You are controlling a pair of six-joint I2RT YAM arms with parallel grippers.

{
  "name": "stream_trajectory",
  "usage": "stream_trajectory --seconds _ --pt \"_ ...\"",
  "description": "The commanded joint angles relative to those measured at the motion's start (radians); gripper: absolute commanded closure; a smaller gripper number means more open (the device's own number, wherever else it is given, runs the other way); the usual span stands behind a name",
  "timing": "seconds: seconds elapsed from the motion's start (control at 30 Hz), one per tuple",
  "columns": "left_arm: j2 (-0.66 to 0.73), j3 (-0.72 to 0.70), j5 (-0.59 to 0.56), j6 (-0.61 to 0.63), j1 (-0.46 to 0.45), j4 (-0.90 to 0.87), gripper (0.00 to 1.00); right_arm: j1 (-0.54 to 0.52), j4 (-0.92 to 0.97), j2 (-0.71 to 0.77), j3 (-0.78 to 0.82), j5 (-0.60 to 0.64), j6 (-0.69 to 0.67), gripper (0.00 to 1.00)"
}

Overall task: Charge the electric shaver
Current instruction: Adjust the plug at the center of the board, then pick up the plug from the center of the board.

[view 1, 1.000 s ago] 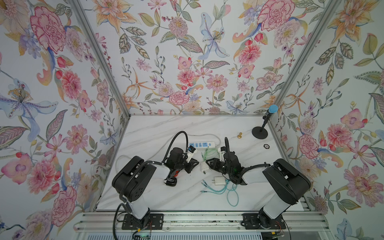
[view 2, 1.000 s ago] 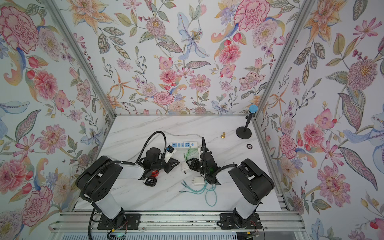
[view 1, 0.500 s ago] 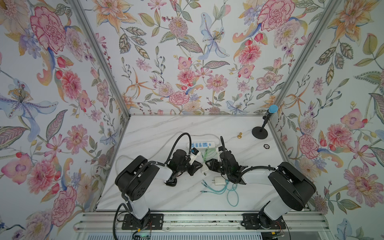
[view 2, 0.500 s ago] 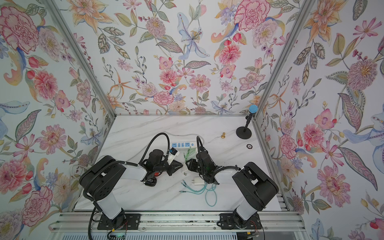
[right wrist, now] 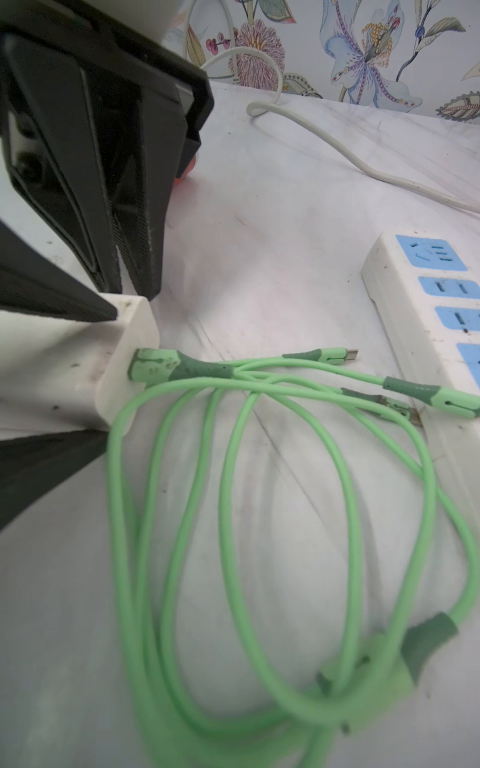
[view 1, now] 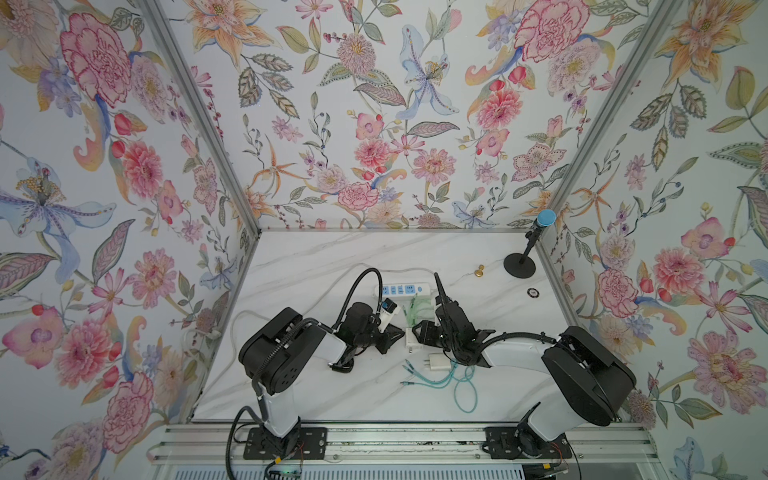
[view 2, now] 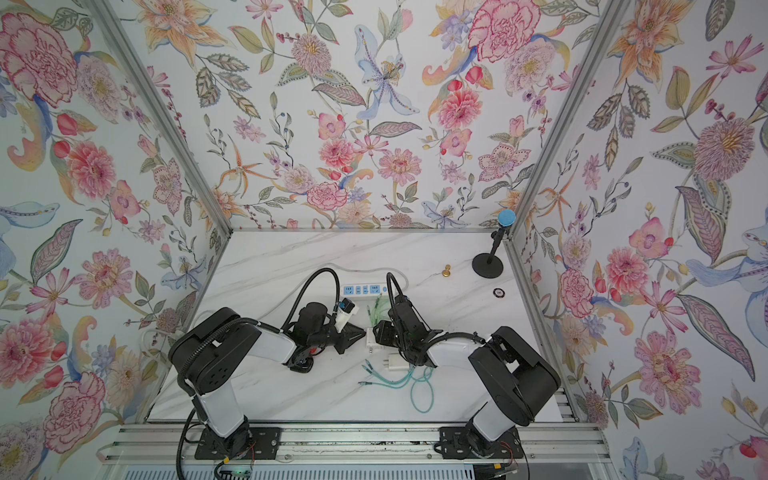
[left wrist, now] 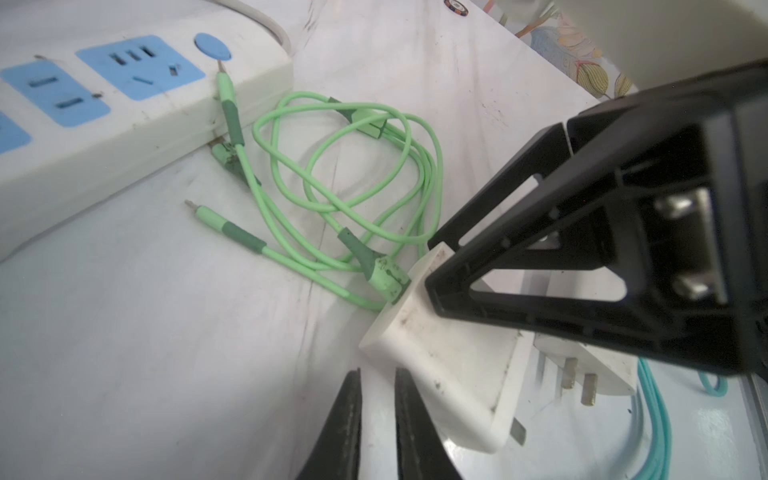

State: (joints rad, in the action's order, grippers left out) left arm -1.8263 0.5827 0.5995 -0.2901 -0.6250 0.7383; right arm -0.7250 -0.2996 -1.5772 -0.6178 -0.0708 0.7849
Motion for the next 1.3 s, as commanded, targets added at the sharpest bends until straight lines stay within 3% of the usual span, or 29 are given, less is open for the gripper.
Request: stream_trajectory --seconds 0.0,0.33,0.53,1.27 --pt "-0.018 -0.017 0.016 -0.009 -0.010 0.024 0.82 -0.003 0.009 0.014 -0.001 -0.010 0.007 0.53" --pt "0.084 -0.005 -0.001 0.014 -0.011 -0.051 0.82 0.028 -0.015 0.031 0.043 -0.020 0.019 0.47" --pt "0.149 0.002 0.005 -0.001 -0.013 -0.084 0.82 0.033 -0.091 -0.002 0.064 -0.055 0.036 0.49" --pt "0.026 0.059 -0.050 0.009 -0.039 -0.104 0.82 0.061 -0.130 0.011 0.096 -0.079 0.057 0.49"
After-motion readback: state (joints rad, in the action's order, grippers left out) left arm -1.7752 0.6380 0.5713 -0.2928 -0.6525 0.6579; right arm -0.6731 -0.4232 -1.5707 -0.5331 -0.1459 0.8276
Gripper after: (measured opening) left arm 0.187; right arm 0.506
